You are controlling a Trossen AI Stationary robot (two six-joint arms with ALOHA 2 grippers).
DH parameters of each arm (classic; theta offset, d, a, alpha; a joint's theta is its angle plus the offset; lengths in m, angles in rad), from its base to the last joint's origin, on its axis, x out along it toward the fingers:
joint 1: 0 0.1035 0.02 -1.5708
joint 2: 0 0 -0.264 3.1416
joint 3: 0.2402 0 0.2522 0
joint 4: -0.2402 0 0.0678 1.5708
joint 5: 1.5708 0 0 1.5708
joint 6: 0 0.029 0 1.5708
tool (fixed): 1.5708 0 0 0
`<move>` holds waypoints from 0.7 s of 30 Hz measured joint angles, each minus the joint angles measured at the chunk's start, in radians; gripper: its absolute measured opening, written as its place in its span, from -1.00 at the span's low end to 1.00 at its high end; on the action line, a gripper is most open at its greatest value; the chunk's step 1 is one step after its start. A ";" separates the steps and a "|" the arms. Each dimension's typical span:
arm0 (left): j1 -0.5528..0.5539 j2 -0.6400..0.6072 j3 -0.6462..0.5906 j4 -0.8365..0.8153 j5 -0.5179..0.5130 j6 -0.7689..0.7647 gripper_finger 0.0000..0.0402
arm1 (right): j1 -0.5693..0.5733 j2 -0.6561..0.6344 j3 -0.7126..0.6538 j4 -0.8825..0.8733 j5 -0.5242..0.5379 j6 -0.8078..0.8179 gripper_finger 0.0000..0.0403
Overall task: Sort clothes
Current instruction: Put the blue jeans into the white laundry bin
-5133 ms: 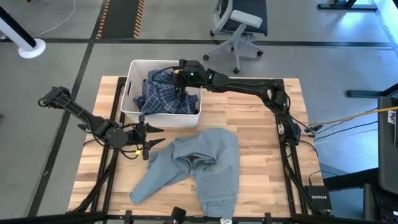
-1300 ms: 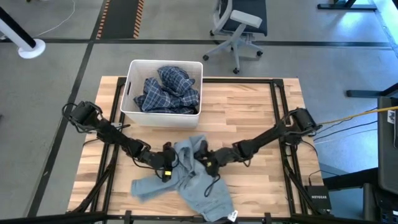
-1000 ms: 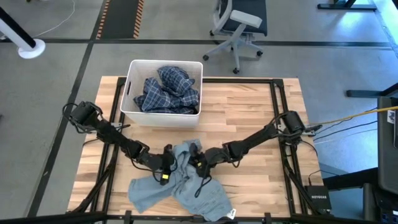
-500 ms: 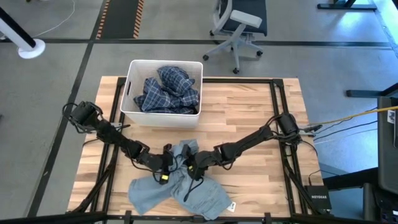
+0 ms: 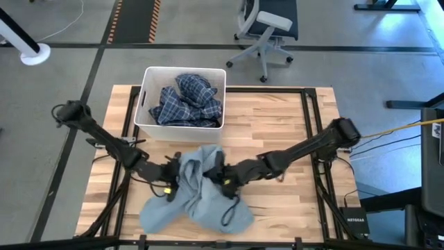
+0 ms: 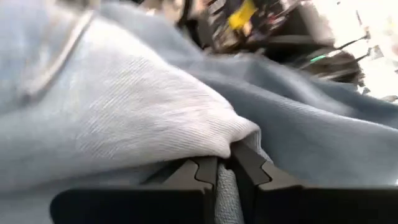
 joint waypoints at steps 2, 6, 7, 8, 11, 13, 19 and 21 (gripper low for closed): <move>-0.009 -0.074 0.000 -0.056 -0.015 -0.002 -0.14 | 0.002 -0.048 0.000 -0.005 0.010 0.000 -0.88; -0.024 -0.206 0.000 -0.140 -0.063 0.012 -0.14 | 0.001 -0.115 -0.002 -0.012 0.021 -0.003 -0.88; -0.026 -0.237 0.000 -0.148 -0.080 0.025 -0.14 | 0.001 -0.130 -0.002 -0.013 0.020 -0.005 -0.88; -0.026 -0.264 0.000 -0.149 -0.100 0.036 -0.14 | 0.001 -0.144 0.000 -0.014 0.022 -0.006 -0.88; -0.027 -0.340 0.000 -0.147 -0.156 0.057 -0.14 | 0.002 -0.169 0.018 -0.012 0.026 -0.023 -0.88; -0.026 -0.376 0.000 -0.146 -0.182 0.071 -0.14 | 0.002 -0.172 0.030 -0.014 0.025 -0.025 -0.88; -0.025 -0.394 -0.002 -0.086 -0.185 0.072 -0.14 | -0.028 -0.169 0.043 -0.038 0.015 -0.027 -0.88; -0.020 -0.393 -0.002 -0.072 -0.185 0.099 -0.14 | -0.046 -0.167 0.053 -0.040 0.014 -0.027 -0.88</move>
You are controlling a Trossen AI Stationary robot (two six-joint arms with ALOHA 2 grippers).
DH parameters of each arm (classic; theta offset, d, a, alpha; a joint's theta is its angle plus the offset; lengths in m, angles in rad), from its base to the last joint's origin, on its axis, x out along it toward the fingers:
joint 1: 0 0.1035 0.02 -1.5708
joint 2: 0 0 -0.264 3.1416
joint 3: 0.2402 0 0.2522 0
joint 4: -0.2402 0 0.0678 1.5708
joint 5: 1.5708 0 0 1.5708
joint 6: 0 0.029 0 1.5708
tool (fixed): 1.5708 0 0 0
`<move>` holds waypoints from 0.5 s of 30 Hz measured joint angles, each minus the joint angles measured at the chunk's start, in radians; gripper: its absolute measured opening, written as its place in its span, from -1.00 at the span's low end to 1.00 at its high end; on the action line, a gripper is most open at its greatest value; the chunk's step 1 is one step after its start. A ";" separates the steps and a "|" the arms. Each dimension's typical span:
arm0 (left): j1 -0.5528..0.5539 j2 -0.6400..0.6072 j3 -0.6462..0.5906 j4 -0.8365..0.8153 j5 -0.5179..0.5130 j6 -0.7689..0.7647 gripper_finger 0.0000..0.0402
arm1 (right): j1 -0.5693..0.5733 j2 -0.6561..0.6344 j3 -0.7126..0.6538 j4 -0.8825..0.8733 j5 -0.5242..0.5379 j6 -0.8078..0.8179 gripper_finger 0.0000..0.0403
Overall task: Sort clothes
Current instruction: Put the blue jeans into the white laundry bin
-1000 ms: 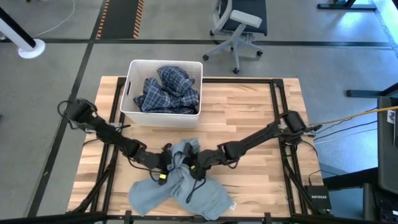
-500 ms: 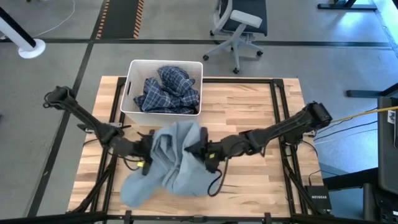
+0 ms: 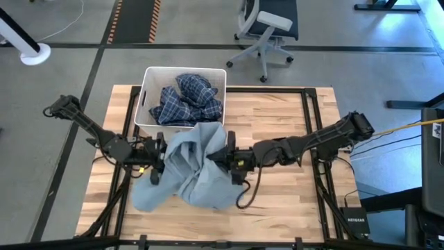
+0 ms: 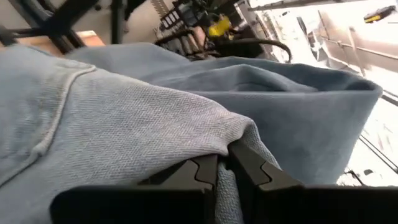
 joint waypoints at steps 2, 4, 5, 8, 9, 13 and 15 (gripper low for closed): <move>0.008 -0.009 0.003 0.005 0.000 0.019 -0.14 | -0.019 0.001 0.032 -0.009 -0.006 0.000 -0.88; 0.014 -0.025 0.023 0.007 0.000 0.045 -0.14 | -0.036 0.001 0.071 -0.003 -0.017 -0.003 -0.88; 0.017 -0.035 0.034 0.012 -0.001 0.065 -0.14 | -0.046 0.001 0.096 -0.001 -0.025 -0.013 -0.88; 0.029 -0.068 0.073 0.015 -0.030 0.141 -0.14 | -0.076 0.001 0.183 -0.018 -0.028 -0.049 -0.88; 0.033 -0.080 0.084 0.014 -0.048 0.166 -0.14 | -0.088 0.001 0.215 -0.030 -0.033 -0.062 -0.88; 0.062 -0.127 0.146 0.013 -0.128 0.278 -0.14 | -0.155 0.001 0.338 -0.038 -0.060 -0.099 -0.88; 0.084 -0.146 0.175 0.022 -0.154 0.345 -0.14 | -0.200 0.001 0.392 -0.038 -0.076 -0.105 -0.88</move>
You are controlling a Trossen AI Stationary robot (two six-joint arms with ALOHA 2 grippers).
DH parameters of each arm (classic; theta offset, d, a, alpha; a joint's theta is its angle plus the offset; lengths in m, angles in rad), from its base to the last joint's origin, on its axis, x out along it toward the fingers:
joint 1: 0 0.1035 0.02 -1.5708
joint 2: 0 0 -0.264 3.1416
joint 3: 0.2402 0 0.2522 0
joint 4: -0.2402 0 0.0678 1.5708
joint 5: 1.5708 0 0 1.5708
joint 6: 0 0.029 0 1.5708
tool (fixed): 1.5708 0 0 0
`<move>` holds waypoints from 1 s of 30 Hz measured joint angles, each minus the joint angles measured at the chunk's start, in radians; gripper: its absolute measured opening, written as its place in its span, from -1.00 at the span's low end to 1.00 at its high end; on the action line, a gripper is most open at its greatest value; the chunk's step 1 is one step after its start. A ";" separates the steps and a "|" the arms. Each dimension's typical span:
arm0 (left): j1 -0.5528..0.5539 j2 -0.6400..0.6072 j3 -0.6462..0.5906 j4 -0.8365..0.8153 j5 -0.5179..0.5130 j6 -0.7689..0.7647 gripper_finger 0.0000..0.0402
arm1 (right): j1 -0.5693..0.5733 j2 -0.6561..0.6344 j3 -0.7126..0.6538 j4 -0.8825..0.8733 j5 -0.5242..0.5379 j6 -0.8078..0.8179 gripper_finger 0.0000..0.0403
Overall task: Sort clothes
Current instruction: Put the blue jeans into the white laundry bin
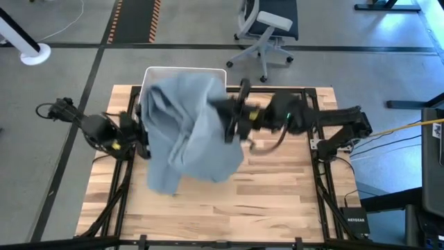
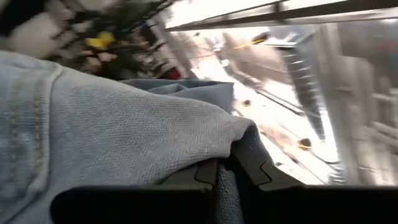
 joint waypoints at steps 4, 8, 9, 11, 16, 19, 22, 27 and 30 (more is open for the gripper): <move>0.070 -0.024 0.047 0.034 -0.048 0.147 -0.14 | -0.124 0.022 0.092 0.022 -0.069 0.004 -0.88; 0.161 -0.033 0.083 0.050 -0.105 0.301 -0.14 | -0.252 0.094 0.166 0.052 -0.082 0.004 -0.88; 0.186 -0.038 0.088 0.050 -0.121 0.332 -0.14 | -0.282 0.114 0.179 0.066 -0.083 0.004 -0.88; 0.236 -0.042 0.094 0.047 -0.146 0.385 -0.14 | -0.338 0.162 0.201 0.097 -0.090 0.009 -0.88; 0.354 -0.057 0.098 0.047 -0.204 0.458 -0.14 | -0.459 0.284 0.242 0.161 -0.106 0.031 -0.88; 0.417 -0.058 0.098 0.038 -0.238 0.511 -0.14 | -0.515 0.353 0.247 0.164 -0.098 0.034 -0.85; 0.449 -0.057 0.098 0.003 -0.264 0.524 -0.14 | -0.554 0.408 0.246 0.120 -0.108 0.050 -0.86; 0.450 -0.058 0.098 -0.176 -0.307 0.427 -0.14 | -0.575 0.461 0.247 -0.007 -0.089 0.010 -0.89; 0.432 -0.062 0.098 -0.373 -0.329 0.278 -0.14 | -0.577 0.477 0.247 -0.141 -0.083 -0.028 -0.89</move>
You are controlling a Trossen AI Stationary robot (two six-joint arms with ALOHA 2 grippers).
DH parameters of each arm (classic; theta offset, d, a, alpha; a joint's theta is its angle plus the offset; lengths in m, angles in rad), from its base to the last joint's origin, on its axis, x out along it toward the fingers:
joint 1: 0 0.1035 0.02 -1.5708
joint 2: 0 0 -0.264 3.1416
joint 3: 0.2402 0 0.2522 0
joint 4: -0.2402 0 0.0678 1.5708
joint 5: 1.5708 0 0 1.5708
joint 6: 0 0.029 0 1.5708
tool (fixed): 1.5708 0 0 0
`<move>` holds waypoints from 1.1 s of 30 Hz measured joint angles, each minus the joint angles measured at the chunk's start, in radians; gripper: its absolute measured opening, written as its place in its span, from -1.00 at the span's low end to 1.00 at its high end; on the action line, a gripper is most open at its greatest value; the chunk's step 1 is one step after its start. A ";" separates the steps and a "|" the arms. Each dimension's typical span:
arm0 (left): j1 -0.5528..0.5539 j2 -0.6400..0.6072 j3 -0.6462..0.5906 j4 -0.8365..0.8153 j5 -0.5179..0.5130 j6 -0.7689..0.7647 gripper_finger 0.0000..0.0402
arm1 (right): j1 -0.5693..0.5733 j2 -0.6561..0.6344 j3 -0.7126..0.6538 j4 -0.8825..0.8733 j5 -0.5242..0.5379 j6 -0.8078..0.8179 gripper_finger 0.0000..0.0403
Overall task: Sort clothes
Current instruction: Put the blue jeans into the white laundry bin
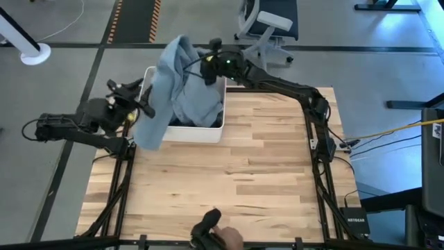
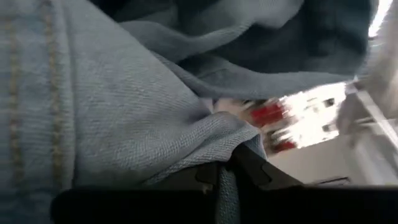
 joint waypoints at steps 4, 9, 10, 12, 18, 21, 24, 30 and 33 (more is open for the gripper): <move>-0.015 -0.001 0.000 -0.270 0.003 -0.244 -0.14 | -0.012 0.007 0.000 -0.166 0.049 -0.022 -0.87; -0.026 -0.003 0.056 -0.492 0.071 -0.445 -0.14 | -0.035 0.009 0.000 -0.307 0.099 -0.023 -0.88; -0.026 -0.003 0.085 -0.520 0.107 -0.474 -0.14 | -0.039 0.009 0.000 -0.314 0.095 -0.021 -0.88; -0.025 -0.003 0.150 -0.583 0.250 -0.555 -0.14 | -0.045 0.008 0.000 -0.327 0.090 -0.021 -0.88; -0.023 0.081 0.264 -0.930 0.549 -0.835 -0.14 | -0.044 0.008 0.000 -0.319 0.078 -0.053 -0.86; -0.022 0.152 0.261 -1.087 0.620 -0.926 -0.14 | -0.044 0.008 0.000 -0.316 0.045 -0.055 -0.86; -0.023 0.231 0.261 -1.141 0.622 -0.939 -0.14 | -0.045 0.008 0.000 -0.315 0.027 -0.055 -0.86; 0.045 0.363 0.262 -1.017 0.396 -0.833 -0.14 | -0.043 0.008 0.000 -0.314 0.012 -0.049 -0.85; 0.144 0.420 0.262 -0.937 0.344 -0.740 -0.14 | -0.043 0.008 0.000 -0.315 -0.001 -0.025 -0.85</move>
